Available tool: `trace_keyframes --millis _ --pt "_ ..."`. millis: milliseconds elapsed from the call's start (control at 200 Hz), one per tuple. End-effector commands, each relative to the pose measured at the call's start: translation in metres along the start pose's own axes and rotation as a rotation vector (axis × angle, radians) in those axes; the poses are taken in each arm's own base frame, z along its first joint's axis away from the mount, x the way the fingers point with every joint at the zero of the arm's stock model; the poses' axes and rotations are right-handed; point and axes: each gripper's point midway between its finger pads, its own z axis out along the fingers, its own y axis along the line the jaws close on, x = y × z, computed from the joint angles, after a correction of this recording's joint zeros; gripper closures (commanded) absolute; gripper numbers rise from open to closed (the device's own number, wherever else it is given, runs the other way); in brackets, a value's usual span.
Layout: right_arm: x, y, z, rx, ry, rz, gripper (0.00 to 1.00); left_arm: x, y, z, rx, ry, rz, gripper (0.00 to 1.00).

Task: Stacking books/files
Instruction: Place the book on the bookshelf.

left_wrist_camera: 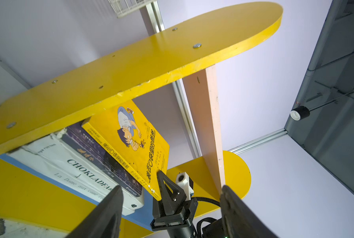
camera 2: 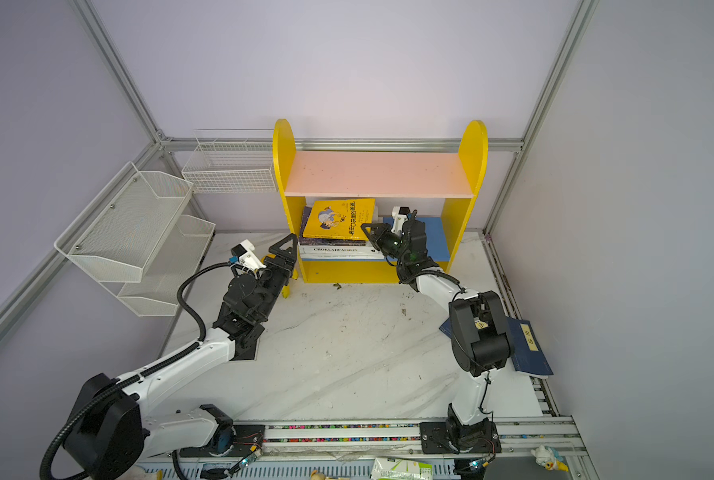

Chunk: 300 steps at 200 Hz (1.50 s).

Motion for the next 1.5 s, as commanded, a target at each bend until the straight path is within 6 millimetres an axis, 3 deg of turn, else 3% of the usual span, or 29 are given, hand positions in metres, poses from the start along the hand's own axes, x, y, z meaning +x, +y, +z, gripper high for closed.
trace_keyframes --millis 0,255,505,715,1095,1495 --pt "-0.004 0.034 0.001 -0.112 0.041 -0.070 0.86 -0.015 0.022 -0.019 -0.080 -0.050 0.091 0.26" --pt "0.007 0.031 0.008 -0.153 0.114 -0.047 0.86 -0.036 0.035 -0.045 -0.140 -0.104 0.139 0.25" --pt "0.000 0.034 0.014 -0.153 0.110 -0.062 0.86 -0.048 0.060 -0.074 -0.227 -0.128 0.172 0.24" --pt "-0.005 0.032 0.020 -0.147 0.100 -0.064 0.86 -0.061 0.066 -0.092 -0.267 -0.169 0.199 0.24" --pt "-0.001 0.019 0.021 -0.081 0.111 -0.076 0.83 -0.063 0.066 -0.093 -0.267 -0.170 0.200 0.24" --pt "-0.001 0.009 0.027 0.068 0.119 -0.189 0.69 -0.061 0.073 -0.094 -0.289 -0.167 0.203 0.23"
